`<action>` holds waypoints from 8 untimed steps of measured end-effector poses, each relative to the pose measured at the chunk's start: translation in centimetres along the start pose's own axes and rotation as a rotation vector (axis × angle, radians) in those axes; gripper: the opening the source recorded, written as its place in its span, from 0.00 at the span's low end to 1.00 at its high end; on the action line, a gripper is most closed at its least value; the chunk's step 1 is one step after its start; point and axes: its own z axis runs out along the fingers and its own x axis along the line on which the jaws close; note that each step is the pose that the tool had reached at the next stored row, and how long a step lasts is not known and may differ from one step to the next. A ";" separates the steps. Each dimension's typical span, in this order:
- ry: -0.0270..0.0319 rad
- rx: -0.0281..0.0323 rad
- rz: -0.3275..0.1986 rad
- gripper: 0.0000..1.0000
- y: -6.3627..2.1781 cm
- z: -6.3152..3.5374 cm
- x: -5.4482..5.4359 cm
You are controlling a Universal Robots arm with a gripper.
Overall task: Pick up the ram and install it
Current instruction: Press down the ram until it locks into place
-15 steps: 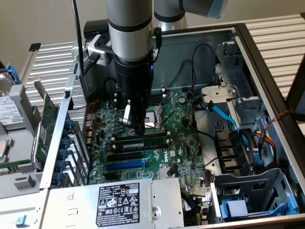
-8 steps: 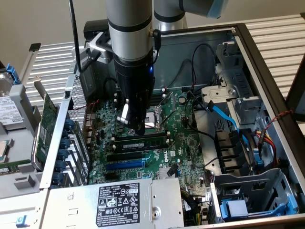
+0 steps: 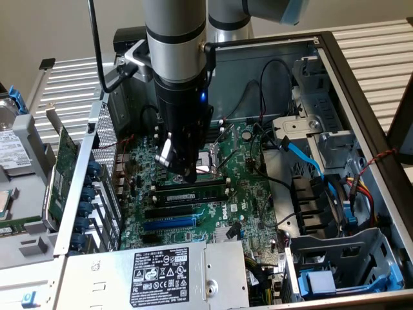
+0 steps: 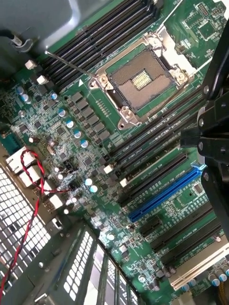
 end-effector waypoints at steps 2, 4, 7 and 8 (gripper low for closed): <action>-0.0007 0.0000 0.029 0.11 0.00 0.00 0.0; -0.0012 0.0002 0.056 0.11 0.00 0.00 0.0; -0.0017 0.0005 0.095 0.11 0.00 0.00 0.0; -0.0015 0.0010 0.107 0.11 0.00 0.00 0.0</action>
